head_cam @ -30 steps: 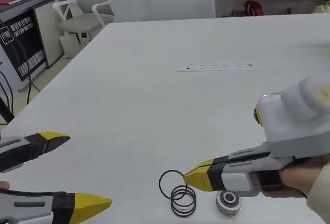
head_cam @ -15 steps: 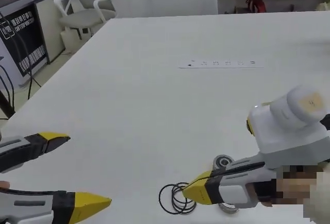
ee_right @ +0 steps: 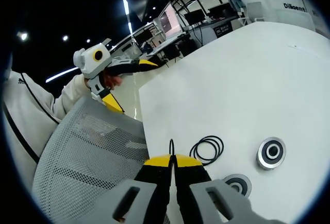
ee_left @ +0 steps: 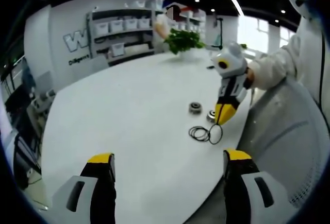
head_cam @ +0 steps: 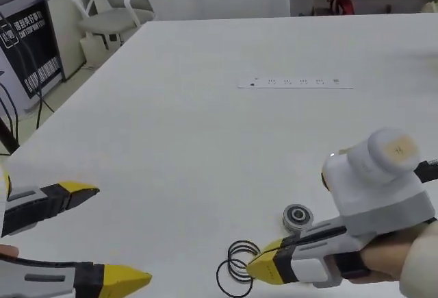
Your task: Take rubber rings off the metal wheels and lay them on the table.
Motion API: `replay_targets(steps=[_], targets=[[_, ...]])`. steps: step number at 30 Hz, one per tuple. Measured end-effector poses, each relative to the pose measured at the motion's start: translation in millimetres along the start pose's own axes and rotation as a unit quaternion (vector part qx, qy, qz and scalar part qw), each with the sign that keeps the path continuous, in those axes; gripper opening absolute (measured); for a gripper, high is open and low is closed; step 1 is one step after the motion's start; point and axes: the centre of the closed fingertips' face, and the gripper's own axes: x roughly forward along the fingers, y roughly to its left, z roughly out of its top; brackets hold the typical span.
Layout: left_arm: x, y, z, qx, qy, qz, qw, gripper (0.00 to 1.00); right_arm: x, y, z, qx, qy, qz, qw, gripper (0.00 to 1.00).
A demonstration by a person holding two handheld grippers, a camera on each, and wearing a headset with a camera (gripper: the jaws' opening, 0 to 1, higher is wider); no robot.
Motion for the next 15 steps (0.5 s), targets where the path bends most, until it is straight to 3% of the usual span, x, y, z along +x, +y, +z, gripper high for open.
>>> replay_targets(steps=[15], targets=[[13.9, -12.0, -6.7, 0.002, 0.013, -0.037, 0.9992, 0.89, -0.8, -19.4, -7.5, 0.006, 0.008, -0.037, 0.9993, 0.00]])
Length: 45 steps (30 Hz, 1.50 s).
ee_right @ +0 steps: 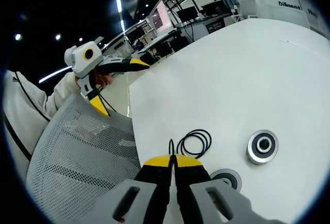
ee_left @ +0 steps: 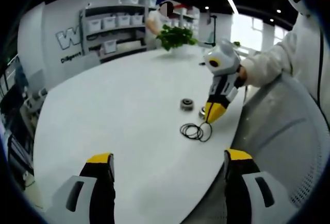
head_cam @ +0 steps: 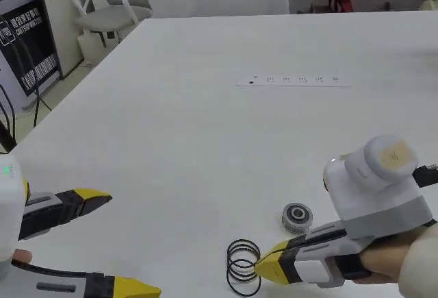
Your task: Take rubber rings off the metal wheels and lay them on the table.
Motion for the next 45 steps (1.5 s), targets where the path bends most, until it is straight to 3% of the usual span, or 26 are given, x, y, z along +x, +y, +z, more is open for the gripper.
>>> replay_targets(steps=[11, 22, 36, 45], targets=[[9.6, -1.6, -9.0, 0.007, 0.015, -0.018, 0.9997, 0.90, 1.6, -7.6, -3.8, 0.005, 0.005, -0.013, 0.9999, 0.00], [19.5, -7.1, -9.8, 0.021, 0.021, -0.038, 0.9988, 0.89, 1.7, -11.8, -2.4, 0.005, 0.001, -0.022, 0.9997, 0.00], [39.9, -16.5, -22.8, 0.059, 0.061, -0.073, 0.9938, 0.88, 3.4, -16.2, -2.1, 0.002, 0.000, -0.033, 0.9995, 0.00], [45.9, -21.5, -26.5, 0.068, 0.071, -0.087, 0.9914, 0.88, 3.7, -20.3, -3.4, 0.000, 0.003, -0.041, 0.9991, 0.00]])
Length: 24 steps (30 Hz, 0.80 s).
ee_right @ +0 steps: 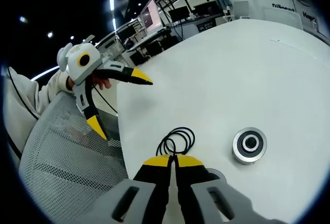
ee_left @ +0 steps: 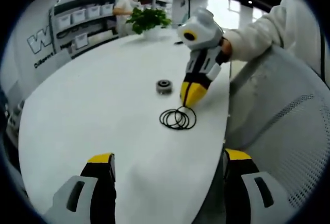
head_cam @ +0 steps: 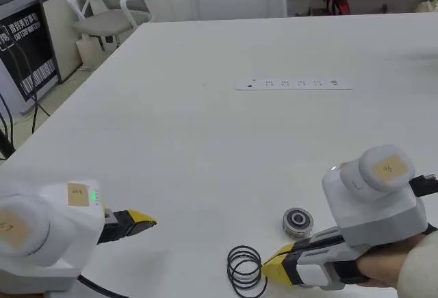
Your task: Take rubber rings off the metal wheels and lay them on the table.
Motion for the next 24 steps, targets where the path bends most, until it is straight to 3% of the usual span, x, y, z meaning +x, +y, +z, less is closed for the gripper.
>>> replay_targets(steps=[15, 24], targets=[[6.2, -2.2, -8.8, 0.020, 0.029, -0.005, 0.9994, 0.86, -0.1, -3.7, 1.3, -0.009, -0.002, -0.009, 0.9999, 0.03], [6.5, -3.0, -9.0, 0.021, 0.030, -0.006, 0.9993, 0.86, -5.9, -7.5, 8.9, -0.012, -0.014, -0.018, 0.9997, 0.07]])
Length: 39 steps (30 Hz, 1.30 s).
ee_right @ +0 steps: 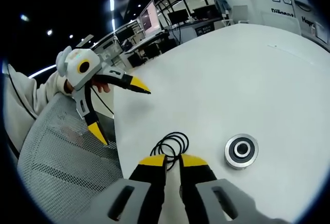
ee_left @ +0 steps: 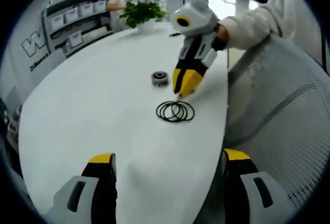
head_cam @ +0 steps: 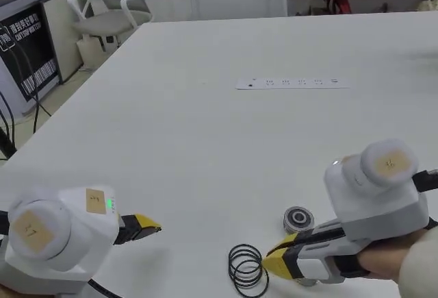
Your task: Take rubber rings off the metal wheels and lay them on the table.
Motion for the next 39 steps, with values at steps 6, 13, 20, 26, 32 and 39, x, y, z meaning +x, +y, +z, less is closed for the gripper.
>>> replay_targets(steps=[6, 13, 20, 26, 32, 39], targets=[[-0.9, 1.2, 0.1, 0.000, 0.000, 0.003, 1.0000, 0.86, -6.1, -1.3, 8.5, 0.002, -0.015, 0.000, 0.9999, 0.09], [-2.2, 0.8, 0.1, 0.001, 0.001, 0.004, 1.0000, 0.86, -18.2, -6.6, 19.9, -0.002, -0.035, -0.005, 0.9994, 0.13], [-7.3, 1.5, 0.3, -0.006, -0.004, 0.008, 0.9999, 0.86, -32.4, -1.0, 30.2, -0.017, -0.048, 0.006, 0.9987, 0.26], [-10.4, 0.6, 1.0, -0.007, -0.007, 0.009, 0.9999, 0.86, -46.3, 6.7, 43.5, -0.064, -0.053, 0.003, 0.9965, 0.46], [-14.7, 1.8, 2.5, -0.011, -0.014, 0.014, 0.9997, 0.86, -62.9, 15.6, 48.7, -0.090, -0.057, 0.003, 0.9942, 0.55], [-19.2, 2.9, 4.2, -0.015, -0.023, 0.021, 0.9994, 0.87, -84.6, 17.9, 36.7, -0.130, -0.040, -0.016, 0.9906, 0.70]])
